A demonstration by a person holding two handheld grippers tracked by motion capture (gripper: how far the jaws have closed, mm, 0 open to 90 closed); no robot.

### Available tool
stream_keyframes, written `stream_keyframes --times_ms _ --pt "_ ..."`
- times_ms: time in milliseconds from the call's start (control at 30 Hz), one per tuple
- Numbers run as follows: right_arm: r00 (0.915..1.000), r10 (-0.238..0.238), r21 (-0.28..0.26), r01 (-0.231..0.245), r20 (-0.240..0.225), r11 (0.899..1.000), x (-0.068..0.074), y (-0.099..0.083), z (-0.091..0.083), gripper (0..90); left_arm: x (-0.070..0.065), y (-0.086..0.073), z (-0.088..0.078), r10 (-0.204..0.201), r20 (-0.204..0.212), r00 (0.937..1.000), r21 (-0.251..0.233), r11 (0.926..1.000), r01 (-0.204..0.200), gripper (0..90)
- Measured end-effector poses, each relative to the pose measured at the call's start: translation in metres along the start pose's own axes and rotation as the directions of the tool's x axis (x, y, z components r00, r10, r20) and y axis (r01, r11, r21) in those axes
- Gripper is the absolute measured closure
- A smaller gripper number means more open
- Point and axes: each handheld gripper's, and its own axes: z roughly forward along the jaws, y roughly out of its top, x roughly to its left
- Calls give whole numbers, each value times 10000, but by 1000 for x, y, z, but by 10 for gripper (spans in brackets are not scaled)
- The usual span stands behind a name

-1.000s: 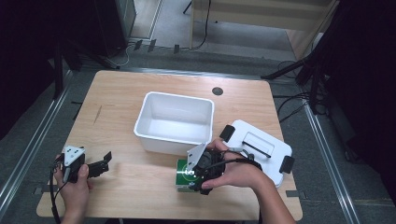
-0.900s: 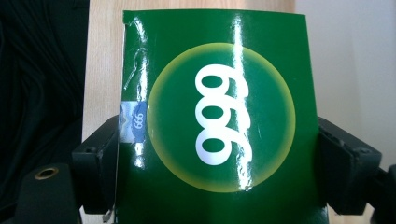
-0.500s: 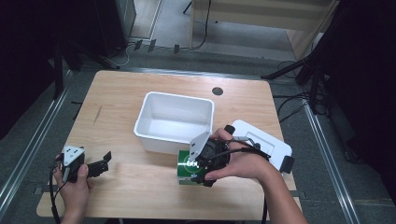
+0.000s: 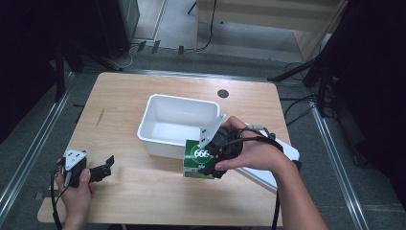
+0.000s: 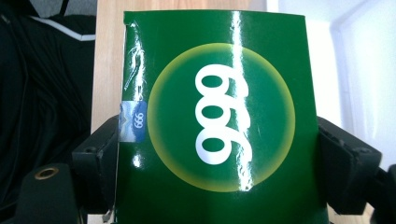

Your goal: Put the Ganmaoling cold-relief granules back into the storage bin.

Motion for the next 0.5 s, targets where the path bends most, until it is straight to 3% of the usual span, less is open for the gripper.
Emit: stream_keyframes --times_ms 300,500 --pt "9993 335 -202 -338 -144 9992 -16 3 -13 162 0 0 0 6 -22 10000 -19 10000 -6 0" --pt "9999 163 -437 -161 52 9989 -22 10 -23 162 -1 0 1 5 -30 10000 -24 10000 -5 0"
